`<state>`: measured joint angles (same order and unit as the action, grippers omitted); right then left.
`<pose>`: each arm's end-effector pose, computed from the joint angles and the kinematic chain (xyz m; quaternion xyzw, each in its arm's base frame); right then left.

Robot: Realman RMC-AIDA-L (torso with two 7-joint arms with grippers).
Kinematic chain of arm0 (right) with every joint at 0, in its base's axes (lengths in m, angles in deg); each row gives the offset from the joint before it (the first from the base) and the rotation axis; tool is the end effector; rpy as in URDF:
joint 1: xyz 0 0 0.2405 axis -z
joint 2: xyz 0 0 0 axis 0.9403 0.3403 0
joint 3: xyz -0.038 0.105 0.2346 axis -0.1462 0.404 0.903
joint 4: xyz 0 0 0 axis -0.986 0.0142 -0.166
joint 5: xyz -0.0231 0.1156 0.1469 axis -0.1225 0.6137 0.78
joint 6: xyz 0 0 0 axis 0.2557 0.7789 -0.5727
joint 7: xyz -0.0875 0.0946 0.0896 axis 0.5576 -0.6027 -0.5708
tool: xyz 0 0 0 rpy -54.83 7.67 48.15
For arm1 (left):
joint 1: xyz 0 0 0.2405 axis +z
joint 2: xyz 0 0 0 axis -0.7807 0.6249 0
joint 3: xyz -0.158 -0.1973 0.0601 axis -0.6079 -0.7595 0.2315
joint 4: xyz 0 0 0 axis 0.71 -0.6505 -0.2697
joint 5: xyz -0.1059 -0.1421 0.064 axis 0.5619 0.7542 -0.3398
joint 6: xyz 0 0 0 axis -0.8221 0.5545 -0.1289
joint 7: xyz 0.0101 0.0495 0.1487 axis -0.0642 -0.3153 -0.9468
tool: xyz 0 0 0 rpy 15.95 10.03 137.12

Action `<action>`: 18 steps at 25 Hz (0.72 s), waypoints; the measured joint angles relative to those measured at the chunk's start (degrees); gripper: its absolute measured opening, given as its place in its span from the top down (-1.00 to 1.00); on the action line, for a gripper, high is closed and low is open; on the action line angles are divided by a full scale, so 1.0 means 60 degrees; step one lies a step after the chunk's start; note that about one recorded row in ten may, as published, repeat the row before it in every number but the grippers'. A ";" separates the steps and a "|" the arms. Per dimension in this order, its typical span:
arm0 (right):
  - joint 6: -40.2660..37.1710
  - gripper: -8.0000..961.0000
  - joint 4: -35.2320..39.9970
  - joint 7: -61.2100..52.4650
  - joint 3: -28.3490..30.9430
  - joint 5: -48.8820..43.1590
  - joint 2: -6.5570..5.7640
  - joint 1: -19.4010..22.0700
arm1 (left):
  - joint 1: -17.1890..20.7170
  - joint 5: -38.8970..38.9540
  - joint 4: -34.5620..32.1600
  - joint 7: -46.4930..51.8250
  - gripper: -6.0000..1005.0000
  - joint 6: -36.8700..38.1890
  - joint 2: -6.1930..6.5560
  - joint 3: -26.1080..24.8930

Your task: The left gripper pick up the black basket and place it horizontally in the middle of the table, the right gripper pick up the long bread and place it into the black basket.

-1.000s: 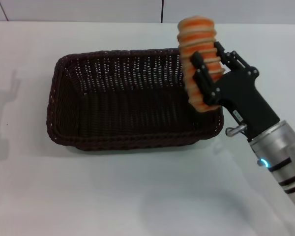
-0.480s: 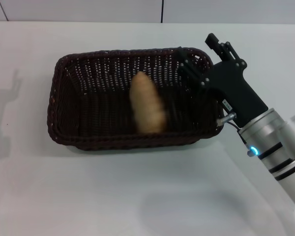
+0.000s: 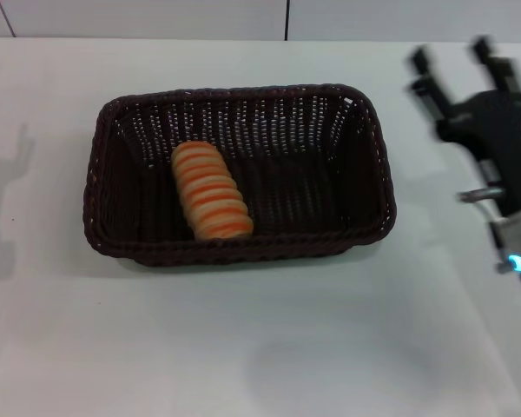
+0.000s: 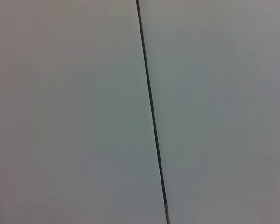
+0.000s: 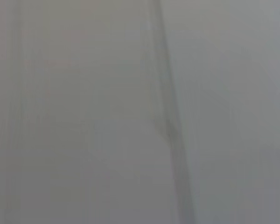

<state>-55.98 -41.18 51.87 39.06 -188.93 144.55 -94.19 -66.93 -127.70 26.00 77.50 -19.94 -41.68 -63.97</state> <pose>0.2232 0.2979 -0.0408 -0.6838 0.1911 0.4771 0.5179 -0.3412 0.3152 0.0536 -0.6104 -0.1784 -0.2575 0.7276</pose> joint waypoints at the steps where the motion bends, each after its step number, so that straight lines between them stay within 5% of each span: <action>1: -0.0261 -0.71 0.0006 0.0009 0.0726 0.0003 0.0023 0.0644 | 0.0010 0.0000 0.0000 -0.0001 -0.58 0.0004 0.0000 -0.0003; 6: -0.0508 -0.72 0.0126 0.0001 0.1999 0.0011 0.0029 0.1710 | 0.0001 0.0070 -0.0208 -0.0024 -0.58 0.0006 -0.0029 -0.0187; 18: -0.0855 -0.71 0.0661 0.0042 0.2267 0.0031 0.0051 0.2209 | -0.0005 0.0077 -0.0401 -0.0095 -0.58 0.0083 -0.0071 -0.0230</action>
<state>-61.12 -37.21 52.12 52.67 -188.75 144.85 -80.94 -66.96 -127.24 23.59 76.93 -19.45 -42.11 -65.35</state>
